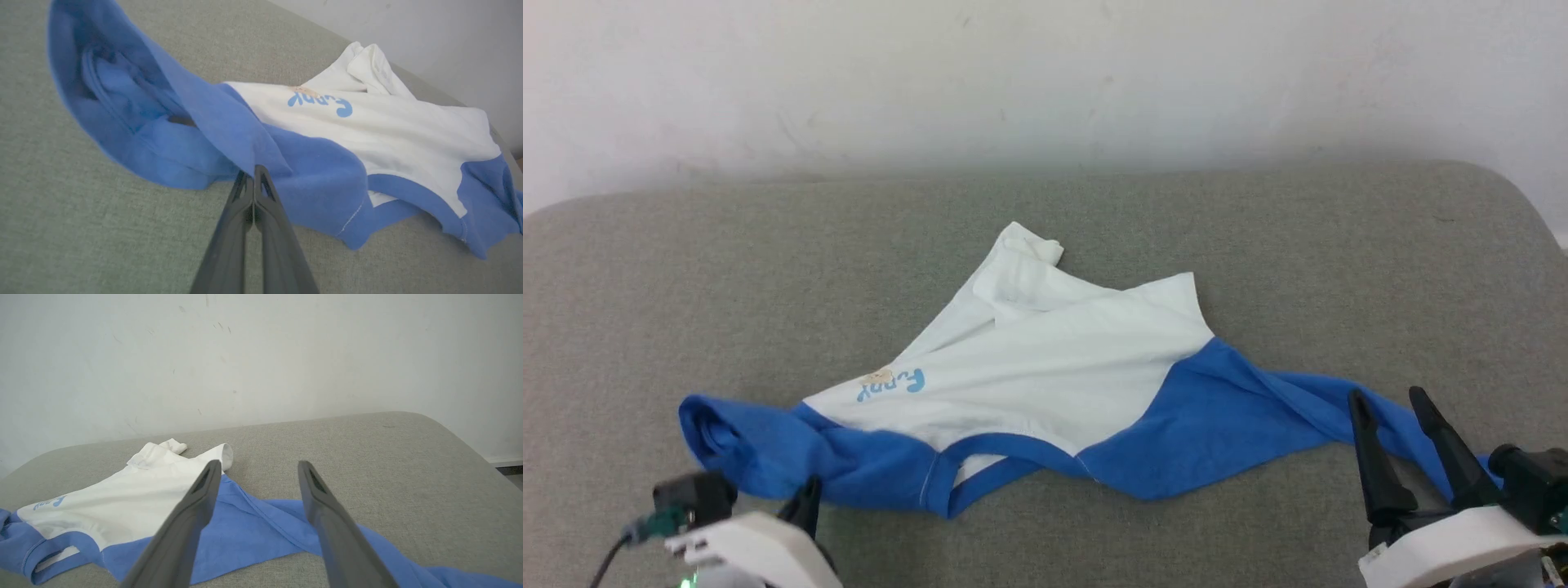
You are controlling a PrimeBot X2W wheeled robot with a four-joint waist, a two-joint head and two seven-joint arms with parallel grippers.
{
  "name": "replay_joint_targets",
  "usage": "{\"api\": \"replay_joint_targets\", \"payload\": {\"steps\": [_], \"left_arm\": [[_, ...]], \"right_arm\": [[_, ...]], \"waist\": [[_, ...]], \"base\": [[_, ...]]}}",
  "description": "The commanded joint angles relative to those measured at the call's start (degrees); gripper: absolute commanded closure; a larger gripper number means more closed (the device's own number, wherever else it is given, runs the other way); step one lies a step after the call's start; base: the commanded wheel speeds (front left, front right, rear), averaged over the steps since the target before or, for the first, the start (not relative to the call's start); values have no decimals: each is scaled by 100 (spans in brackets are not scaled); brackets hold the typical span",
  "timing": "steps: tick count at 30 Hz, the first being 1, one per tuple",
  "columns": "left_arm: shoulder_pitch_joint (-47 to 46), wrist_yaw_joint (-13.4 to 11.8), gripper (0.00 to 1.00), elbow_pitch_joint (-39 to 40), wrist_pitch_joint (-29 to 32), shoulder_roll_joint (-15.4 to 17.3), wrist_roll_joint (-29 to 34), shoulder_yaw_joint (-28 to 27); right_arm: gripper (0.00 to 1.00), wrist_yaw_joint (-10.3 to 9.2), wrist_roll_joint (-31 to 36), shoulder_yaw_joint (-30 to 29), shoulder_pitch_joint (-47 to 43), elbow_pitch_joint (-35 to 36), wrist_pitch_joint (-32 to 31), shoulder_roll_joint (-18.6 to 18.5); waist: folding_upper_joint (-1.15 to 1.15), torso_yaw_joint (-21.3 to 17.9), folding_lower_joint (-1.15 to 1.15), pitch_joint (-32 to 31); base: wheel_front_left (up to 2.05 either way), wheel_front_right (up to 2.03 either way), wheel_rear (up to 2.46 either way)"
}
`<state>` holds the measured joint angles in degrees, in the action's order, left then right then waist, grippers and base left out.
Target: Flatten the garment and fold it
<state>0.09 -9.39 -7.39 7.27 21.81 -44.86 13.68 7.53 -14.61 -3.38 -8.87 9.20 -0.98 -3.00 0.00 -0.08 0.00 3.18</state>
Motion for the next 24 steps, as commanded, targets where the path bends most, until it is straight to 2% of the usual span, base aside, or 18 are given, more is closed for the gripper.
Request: {"api": "replay_joint_targets", "payload": {"steps": [1, 7, 12, 13, 14, 18, 24], "left_arm": [[318, -125, 100, 104, -21, -34, -17, -51], [1174, -534, 100, 350, -51, -77, -96, -183], [1245, -578, 100, 81, -154, -78, 1, -135], [1212, -553, 53, 59, -198, -90, 27, -112], [1181, -555, 0, 50, -255, -105, 60, -100], [1068, -522, 0, 164, -445, 15, 340, 8], [929, -270, 0, 725, 18, 746, 847, 374]], "right_arm": [[0, -4, -10, -1, -69, -18, -8, 13], [0, -4, -20, -36, -181, -1, -40, 13], [0, -4, 6, -19, -179, 18, -85, 13], [0, -4, 21, -21, -173, 28, -87, 13], [0, -4, 37, -24, -170, 37, -92, 13], [0, -4, 49, -24, -169, 62, -117, 13], [0, -4, 29, -32, -237, 76, -138, 13]], "waist": [[0, 21, 0, -103], [0, 139, 0, -193], [0, 222, 0, -181], [0, 236, 0, -183], [0, 248, 0, -184], [0, 275, 0, -212], [0, 312, 0, -291]], "base": [[0, 0, 0], [0, 0, 0], [0, 0, 0], [0, 0, 0], [0, 0, 0], [0, 0, 0], [0, 0, 0]]}}
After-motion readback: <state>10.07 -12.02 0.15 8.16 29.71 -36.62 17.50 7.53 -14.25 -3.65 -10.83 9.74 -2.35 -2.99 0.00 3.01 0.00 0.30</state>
